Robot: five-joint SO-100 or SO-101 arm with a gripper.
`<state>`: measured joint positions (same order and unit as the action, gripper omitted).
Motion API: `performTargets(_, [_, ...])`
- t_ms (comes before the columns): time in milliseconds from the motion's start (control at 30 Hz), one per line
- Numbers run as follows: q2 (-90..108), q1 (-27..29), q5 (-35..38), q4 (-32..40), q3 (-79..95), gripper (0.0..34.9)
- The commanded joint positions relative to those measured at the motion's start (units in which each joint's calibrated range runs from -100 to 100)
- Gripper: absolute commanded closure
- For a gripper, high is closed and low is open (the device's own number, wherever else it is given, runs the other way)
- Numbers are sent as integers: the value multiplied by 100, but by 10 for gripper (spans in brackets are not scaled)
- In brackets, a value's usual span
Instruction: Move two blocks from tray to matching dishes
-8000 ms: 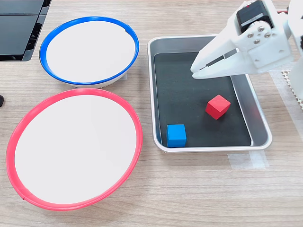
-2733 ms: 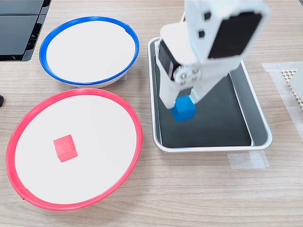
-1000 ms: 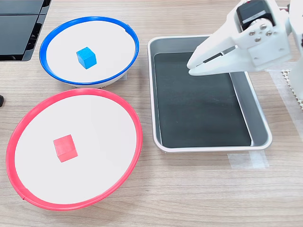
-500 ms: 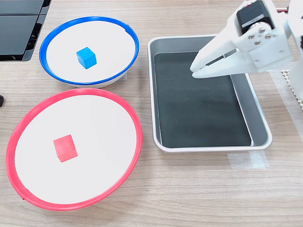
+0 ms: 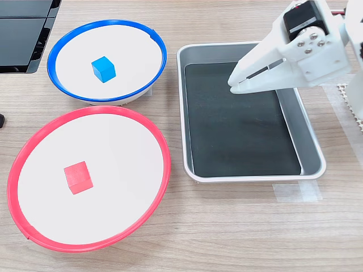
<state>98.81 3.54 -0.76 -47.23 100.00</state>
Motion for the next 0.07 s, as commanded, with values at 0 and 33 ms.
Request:
performTargets(0, [26,-1,10,-19,0,346])
performTargets(33, [26,-1,10,-19,0,346])
